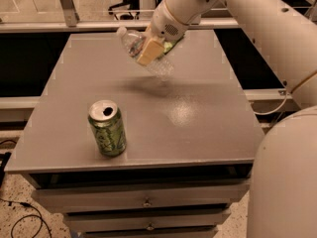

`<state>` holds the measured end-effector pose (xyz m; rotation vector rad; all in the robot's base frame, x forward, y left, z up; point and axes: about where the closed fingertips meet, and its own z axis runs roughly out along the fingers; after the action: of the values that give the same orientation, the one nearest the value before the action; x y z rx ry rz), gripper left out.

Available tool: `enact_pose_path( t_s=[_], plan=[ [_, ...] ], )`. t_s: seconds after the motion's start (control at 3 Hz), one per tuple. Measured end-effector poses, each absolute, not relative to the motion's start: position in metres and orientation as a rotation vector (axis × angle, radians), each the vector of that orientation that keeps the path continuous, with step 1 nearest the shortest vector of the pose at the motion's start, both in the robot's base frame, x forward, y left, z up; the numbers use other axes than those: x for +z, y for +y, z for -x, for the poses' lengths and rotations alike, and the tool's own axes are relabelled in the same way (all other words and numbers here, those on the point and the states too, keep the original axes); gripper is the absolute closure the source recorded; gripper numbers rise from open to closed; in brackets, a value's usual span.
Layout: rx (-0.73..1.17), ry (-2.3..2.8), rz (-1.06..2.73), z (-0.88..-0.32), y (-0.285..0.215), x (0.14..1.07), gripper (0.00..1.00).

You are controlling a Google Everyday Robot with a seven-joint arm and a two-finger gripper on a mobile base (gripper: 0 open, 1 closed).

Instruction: Knock water bottle over

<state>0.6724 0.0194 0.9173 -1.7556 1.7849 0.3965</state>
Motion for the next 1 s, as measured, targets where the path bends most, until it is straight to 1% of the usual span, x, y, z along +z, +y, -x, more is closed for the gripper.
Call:
enact_pose_path(
  t_s=[0.33, 0.67, 1.0],
  plan=[
    [0.275, 1.799, 1.946, -0.663, 0.017, 0.897, 1.0],
    [0.234, 1.757, 2.127, -0.65, 0.038, 0.877, 0.85],
    [0.224, 1.712, 2.256, -0.639, 0.059, 0.861, 0.61]
  ],
)
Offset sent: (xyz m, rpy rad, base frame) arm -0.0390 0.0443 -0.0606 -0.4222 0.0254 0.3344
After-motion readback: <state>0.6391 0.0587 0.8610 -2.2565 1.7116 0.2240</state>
